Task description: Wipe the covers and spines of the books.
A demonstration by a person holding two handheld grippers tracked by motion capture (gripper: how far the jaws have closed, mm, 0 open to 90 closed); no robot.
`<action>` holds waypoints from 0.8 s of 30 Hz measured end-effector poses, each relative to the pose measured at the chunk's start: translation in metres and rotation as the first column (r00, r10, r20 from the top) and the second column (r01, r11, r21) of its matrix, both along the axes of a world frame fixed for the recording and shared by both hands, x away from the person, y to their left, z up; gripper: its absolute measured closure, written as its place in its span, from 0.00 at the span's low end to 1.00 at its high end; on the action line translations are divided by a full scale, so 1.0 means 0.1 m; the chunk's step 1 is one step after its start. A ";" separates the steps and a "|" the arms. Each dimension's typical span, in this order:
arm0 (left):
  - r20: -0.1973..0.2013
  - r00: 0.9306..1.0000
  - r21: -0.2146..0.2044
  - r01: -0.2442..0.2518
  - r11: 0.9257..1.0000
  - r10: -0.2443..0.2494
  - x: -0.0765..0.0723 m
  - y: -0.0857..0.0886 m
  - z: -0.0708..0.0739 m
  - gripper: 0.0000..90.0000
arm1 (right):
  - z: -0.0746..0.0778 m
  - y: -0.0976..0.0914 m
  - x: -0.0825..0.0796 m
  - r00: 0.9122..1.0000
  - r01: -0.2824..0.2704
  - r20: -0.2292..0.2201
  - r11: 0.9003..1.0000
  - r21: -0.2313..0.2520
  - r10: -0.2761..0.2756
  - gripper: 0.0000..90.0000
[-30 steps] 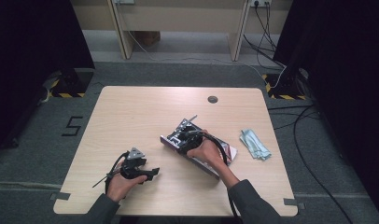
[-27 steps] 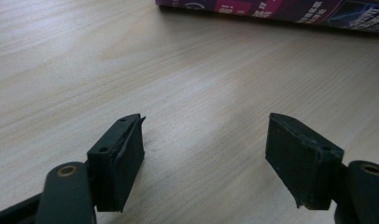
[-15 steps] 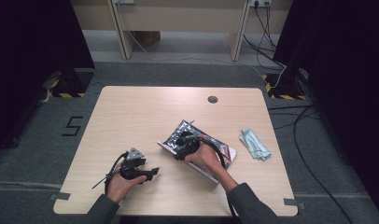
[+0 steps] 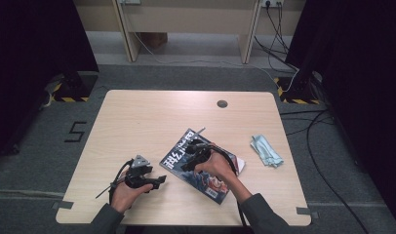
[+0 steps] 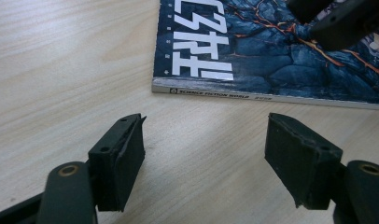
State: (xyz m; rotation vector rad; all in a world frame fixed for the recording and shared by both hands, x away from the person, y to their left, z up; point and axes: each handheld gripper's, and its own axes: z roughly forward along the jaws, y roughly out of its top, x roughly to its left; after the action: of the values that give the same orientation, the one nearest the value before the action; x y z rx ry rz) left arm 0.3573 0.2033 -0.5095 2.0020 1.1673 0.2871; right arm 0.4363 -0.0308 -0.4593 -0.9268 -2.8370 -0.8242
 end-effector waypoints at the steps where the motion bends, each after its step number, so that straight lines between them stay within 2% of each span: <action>1: 0.000 1.000 -0.002 0.001 1.000 -0.001 0.00 0.00 0.00 0.31 | 0.01 -0.04 0.01 1.000 -0.002 0.012 1.000 0.004 0.002 0.65; 5: 0.000 1.000 -0.016 0.013 1.000 -0.013 -0.01 -0.03 0.00 0.31 | 0.03 -0.22 0.06 0.997 0.059 0.052 0.998 0.004 -0.059 0.60; 8: -0.003 1.000 -0.020 0.025 0.999 -0.025 -0.02 -0.06 -0.01 0.31 | 0.03 -0.40 0.10 0.989 0.108 0.105 0.994 -0.015 -0.106 0.56; 11: -0.003 0.999 -0.018 0.033 0.999 -0.033 -0.04 -0.09 -0.02 0.31 | 0.02 -0.59 0.13 0.979 0.160 0.133 0.987 -0.016 -0.156 0.53; 15: -0.004 0.999 -0.022 0.038 0.999 -0.038 -0.04 -0.11 -0.02 0.31 | -0.01 -0.78 0.14 0.968 0.210 0.142 0.978 -0.020 -0.205 0.50; 20: -0.005 0.999 -0.028 0.046 0.999 -0.046 -0.05 -0.14 -0.03 0.31 | -0.02 -0.96 0.17 0.950 0.272 0.160 0.962 -0.001 -0.268 0.46; 24: -0.005 0.999 -0.035 0.054 0.998 -0.054 -0.05 -0.18 -0.04 0.31 | -0.04 -1.10 0.17 0.937 0.304 0.179 0.953 -0.004 -0.299 0.44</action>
State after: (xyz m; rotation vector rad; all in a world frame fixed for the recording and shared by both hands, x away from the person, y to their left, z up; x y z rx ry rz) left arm 0.3520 0.1854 -0.5136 2.0017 1.1120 0.2323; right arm 0.4536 -0.1412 -0.4638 -1.3869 -2.9033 -0.9339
